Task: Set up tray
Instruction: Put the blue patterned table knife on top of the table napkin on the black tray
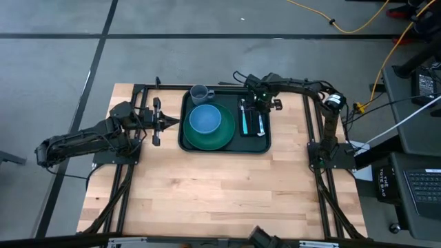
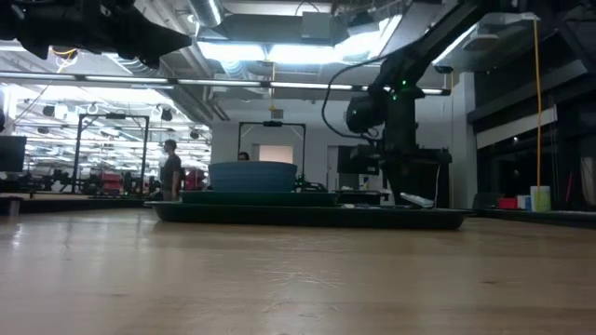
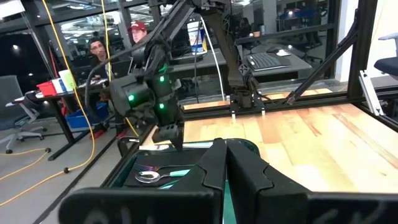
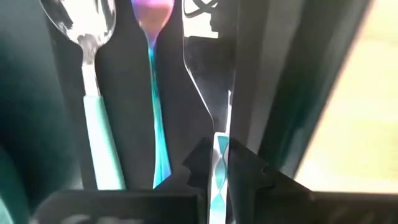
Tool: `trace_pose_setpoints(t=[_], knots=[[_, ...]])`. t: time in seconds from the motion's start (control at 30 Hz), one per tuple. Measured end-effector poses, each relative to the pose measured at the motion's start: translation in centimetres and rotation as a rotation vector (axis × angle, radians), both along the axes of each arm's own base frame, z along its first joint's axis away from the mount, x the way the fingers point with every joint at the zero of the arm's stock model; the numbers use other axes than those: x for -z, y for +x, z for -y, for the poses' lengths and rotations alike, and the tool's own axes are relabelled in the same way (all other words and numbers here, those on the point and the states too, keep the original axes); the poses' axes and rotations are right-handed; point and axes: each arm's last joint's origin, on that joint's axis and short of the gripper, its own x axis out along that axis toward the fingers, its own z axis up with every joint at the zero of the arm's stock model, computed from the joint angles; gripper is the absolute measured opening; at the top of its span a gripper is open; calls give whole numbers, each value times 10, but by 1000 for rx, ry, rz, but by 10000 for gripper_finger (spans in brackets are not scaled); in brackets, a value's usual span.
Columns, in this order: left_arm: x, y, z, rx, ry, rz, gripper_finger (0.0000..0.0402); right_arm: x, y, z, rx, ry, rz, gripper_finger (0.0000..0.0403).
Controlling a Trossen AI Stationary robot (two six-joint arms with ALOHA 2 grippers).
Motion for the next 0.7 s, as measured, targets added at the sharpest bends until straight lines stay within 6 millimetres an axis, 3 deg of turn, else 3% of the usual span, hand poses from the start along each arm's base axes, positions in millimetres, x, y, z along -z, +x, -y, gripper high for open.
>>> trace_pose_setpoints(t=[0.2,0.7], knots=[[0,0,0,0,0,0,5,12,-3,9,47,60,6,33],[0,0,0,0,0,0,4,5,-6,21,85,154,135,32]])
